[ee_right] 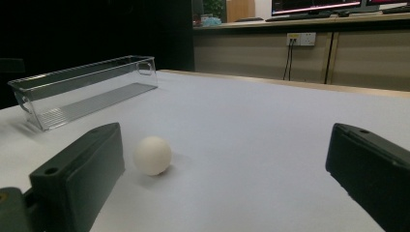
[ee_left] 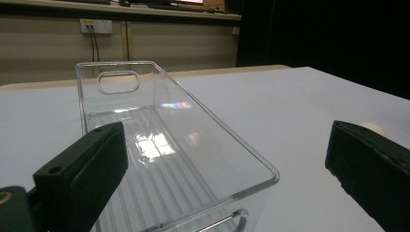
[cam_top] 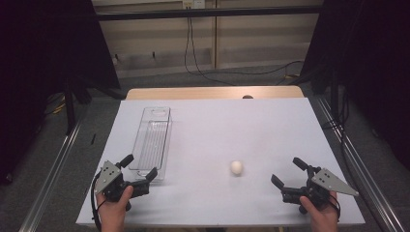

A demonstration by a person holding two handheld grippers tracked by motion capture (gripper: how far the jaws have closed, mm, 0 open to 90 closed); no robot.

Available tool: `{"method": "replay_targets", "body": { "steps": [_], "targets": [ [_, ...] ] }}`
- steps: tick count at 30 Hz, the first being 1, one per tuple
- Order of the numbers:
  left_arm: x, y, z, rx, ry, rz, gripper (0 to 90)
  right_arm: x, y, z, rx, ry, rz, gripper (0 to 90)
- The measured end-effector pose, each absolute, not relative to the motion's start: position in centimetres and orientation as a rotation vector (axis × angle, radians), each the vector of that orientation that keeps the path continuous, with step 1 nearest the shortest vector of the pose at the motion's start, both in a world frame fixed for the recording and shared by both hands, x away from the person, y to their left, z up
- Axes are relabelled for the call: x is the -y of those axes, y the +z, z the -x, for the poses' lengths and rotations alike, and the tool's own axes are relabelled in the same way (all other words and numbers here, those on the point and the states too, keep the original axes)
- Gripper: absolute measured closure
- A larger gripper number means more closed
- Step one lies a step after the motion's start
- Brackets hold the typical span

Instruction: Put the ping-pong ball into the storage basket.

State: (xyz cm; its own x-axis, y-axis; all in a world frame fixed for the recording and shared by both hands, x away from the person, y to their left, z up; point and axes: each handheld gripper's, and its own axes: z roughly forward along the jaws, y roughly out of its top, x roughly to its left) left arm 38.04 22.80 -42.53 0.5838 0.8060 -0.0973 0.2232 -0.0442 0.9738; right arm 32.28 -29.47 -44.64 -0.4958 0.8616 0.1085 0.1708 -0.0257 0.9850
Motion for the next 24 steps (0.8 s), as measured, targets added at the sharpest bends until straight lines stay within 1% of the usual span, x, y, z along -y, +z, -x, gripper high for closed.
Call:
{"method": "replay_targets", "body": {
  "steps": [6, 17, 24],
  "targets": [
    [-22.6, -42.2, -38.0, -0.878, 0.561, -1.581, 1.5, 29.3, -44.5, -32.3, -1.693, 1.573, -1.065, 0.0],
    [-21.6, -41.7, -37.7, -0.874, 0.552, -1.594, 1.5, 28.9, -44.6, -32.9, -1.698, 1.581, -1.069, 0.0],
    [-20.0, -41.3, -38.0, -0.850, 0.549, -1.621, 1.5, 29.0, -44.6, -33.1, -1.698, 1.582, -1.070, 0.5]
  ]
}}
